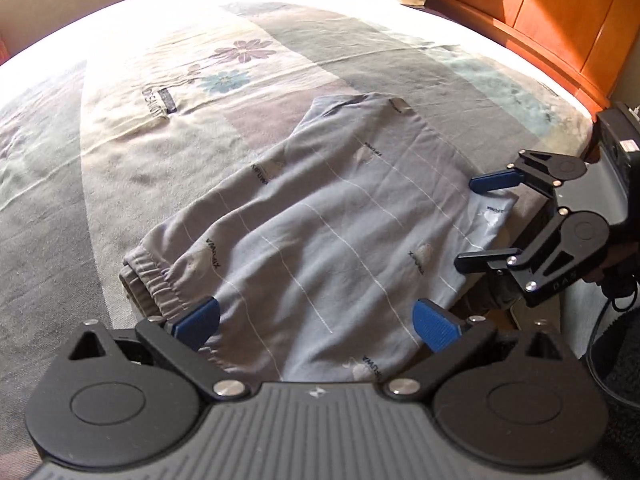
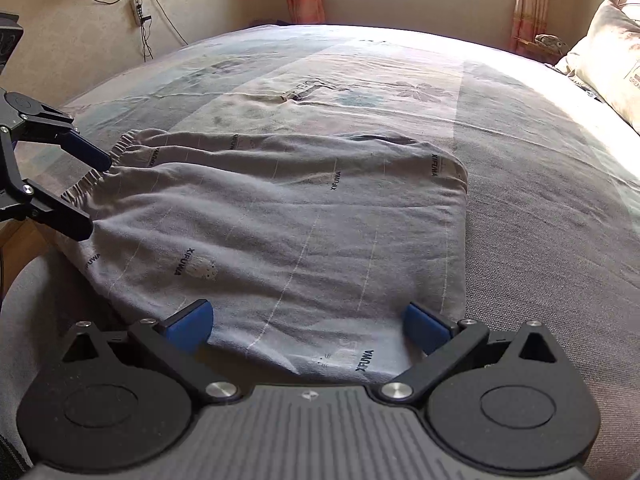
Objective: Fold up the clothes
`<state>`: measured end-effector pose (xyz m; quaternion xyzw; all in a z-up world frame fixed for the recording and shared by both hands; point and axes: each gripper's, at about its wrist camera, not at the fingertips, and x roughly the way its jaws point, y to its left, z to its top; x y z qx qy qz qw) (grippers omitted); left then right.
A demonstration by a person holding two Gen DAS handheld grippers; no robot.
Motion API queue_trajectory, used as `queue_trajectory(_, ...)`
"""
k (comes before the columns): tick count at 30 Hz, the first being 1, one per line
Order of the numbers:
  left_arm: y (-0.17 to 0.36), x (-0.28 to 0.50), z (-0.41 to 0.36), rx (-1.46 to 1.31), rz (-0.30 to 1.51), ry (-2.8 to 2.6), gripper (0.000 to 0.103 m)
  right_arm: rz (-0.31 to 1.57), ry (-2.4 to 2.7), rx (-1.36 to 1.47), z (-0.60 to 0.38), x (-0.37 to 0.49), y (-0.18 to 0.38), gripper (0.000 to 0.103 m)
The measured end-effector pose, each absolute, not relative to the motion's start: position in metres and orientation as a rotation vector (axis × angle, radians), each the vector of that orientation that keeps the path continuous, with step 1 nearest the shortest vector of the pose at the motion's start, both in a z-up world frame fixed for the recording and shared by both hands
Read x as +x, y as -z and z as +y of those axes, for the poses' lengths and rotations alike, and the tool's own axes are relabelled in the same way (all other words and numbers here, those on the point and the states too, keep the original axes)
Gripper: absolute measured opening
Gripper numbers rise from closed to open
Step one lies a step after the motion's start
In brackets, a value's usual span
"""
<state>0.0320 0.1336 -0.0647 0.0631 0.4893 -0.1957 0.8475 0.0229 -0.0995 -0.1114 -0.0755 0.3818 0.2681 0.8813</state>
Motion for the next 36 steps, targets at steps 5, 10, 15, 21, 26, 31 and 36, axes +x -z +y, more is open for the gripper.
queue_trajectory(5, 0.058, 0.026, 0.15, 0.114, 1.016, 0.367, 0.102, 0.796, -0.542, -0.187, -0.095, 0.022, 0.113, 0.103)
queue_trajectory(10, 0.051, 0.04, 0.138, 0.101, 0.987, 0.4, 0.102, 0.799, -0.534, -0.189, -0.094, 0.022, 0.112, 0.103)
queue_trajectory(15, 0.045, 0.056, 0.124, 0.085, 0.961, 0.444, 0.102, 0.809, -0.524, -0.19, -0.092, 0.023, 0.112, 0.103)
queue_trajectory(21, 0.079, 0.059, 0.129, 0.01, 1.084, 0.365, 0.102, 0.807, -0.523, -0.192, -0.092, 0.023, 0.112, 0.103)
queue_trajectory(26, 0.042, 0.043, 0.155, -0.109, 0.996, 0.355, 0.102, 0.796, -0.524, -0.192, -0.093, 0.021, 0.113, 0.103)
queue_trajectory(31, 0.023, 0.046, 0.2, -0.323, 0.975, 0.29, 0.102, 0.809, -0.53, -0.147, -0.099, 0.023, 0.108, 0.103)
queue_trajectory(36, 0.05, 0.042, 0.252, -0.651, 0.992, 0.177, 0.102, 0.842, -0.524, 0.138, -0.128, 0.032, 0.09, 0.103)
